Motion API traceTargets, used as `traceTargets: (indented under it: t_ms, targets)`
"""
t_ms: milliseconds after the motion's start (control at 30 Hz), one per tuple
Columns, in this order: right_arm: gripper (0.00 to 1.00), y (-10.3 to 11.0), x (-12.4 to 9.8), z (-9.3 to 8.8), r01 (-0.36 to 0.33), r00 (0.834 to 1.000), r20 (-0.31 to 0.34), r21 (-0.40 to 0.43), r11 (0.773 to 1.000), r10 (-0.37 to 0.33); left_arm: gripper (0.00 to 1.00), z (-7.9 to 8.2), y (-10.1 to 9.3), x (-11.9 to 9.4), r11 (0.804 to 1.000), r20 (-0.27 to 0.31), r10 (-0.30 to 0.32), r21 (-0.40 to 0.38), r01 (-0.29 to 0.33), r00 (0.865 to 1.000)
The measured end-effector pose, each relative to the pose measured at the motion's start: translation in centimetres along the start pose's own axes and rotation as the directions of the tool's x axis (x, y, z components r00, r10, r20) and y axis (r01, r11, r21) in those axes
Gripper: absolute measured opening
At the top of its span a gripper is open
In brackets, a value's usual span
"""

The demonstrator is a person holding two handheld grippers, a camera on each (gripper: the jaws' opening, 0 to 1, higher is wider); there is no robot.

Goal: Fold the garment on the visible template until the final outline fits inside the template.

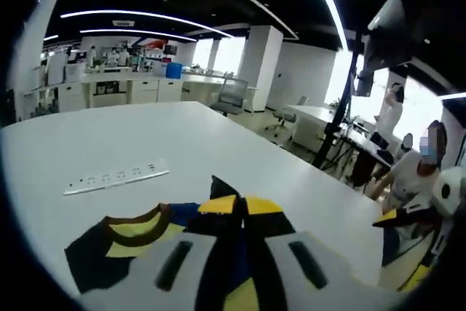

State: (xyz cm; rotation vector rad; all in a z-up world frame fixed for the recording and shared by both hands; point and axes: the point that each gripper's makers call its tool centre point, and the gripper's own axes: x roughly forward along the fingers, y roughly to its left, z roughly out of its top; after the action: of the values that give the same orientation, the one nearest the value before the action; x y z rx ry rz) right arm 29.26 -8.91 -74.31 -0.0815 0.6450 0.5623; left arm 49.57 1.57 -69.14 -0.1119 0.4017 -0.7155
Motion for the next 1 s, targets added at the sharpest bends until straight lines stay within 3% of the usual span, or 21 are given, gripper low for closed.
traceTargets:
  t_ms: [467, 800, 900, 1000]
  targets:
    - [1.00, -1.0, -0.2, -1.1, 0.014, 1.000, -0.017, 0.026, 1.000, -0.014, 0.00, -8.4, -4.1, 2.1, 0.998, -0.165, -0.070, -0.004, 0.070, 0.984]
    - [1.00, -1.5, -0.3, -1.4, 0.020, 1.000, -0.017, 0.036, 0.999, -0.019, 0.00, -11.0, -5.7, 2.6, 0.993, -0.225, -0.110, 0.015, 0.116, 0.968]
    - [1.00, -1.0, -0.3, -1.2, 0.006, 1.000, -0.012, 0.034, 0.999, -0.005, 0.07, -11.0, -5.7, 2.5, 0.990, -0.225, -0.117, 0.056, 0.132, 0.967]
    - [1.00, -0.8, -0.2, -1.4, -0.013, 1.000, -0.028, 0.013, 1.000, 0.013, 0.26, -10.8, -5.7, 2.0, 0.989, -0.229, -0.119, 0.058, 0.135, 0.966]
